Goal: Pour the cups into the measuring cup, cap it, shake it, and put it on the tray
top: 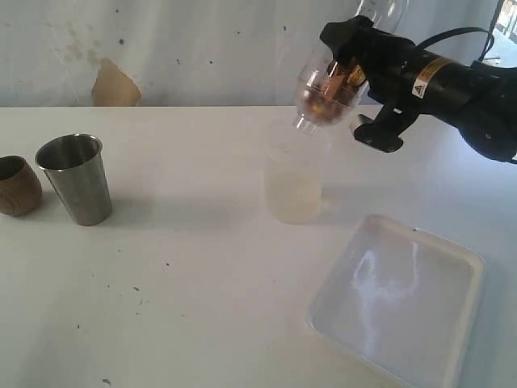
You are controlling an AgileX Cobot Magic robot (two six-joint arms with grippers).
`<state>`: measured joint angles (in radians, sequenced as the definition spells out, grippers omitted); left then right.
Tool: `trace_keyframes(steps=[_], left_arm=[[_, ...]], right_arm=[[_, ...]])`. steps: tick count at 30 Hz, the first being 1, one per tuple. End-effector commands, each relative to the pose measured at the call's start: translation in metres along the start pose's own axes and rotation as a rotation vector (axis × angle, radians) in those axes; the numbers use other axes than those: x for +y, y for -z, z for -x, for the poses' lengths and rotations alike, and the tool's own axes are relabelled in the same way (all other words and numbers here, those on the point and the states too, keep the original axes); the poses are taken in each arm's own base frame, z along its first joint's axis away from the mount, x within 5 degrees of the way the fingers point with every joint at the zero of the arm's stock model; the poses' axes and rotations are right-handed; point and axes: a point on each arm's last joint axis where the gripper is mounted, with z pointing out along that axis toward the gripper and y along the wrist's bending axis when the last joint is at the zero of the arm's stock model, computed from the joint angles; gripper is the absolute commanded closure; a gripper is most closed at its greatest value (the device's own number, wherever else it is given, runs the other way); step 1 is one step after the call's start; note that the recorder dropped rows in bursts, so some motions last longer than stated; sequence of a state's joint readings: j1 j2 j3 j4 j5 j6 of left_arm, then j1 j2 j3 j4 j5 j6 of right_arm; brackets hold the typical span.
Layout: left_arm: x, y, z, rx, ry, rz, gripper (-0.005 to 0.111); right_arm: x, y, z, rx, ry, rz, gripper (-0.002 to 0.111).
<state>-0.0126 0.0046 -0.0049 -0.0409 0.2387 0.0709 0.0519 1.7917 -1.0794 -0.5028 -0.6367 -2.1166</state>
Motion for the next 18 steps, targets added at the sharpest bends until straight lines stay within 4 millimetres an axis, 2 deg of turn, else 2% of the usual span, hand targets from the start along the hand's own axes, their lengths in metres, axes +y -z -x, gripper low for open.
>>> trace_keyframes(steps=[1,8,14,18], left_arm=[[0.0,0.0,-0.001,-0.005,0.002,0.001,0.107],[0.0,0.0,-0.001,-0.005,0.002,0.001,0.107],[0.0,0.0,-0.001,-0.005,0.002,0.001,0.107],[0.0,0.0,-0.001,-0.005,0.002,0.001,0.107]], right_arm=[[-0.005,-0.001,-0.009,0.046,0.018,-0.04,0.108],[-0.007,-0.001,-0.01,0.052,0.019,-0.048,0.108],[-0.015,-0.002,-0.021,0.093,0.029,-0.089,0.108],[-0.012,-0.003,-0.019,0.072,-0.005,-0.058,0.108]])
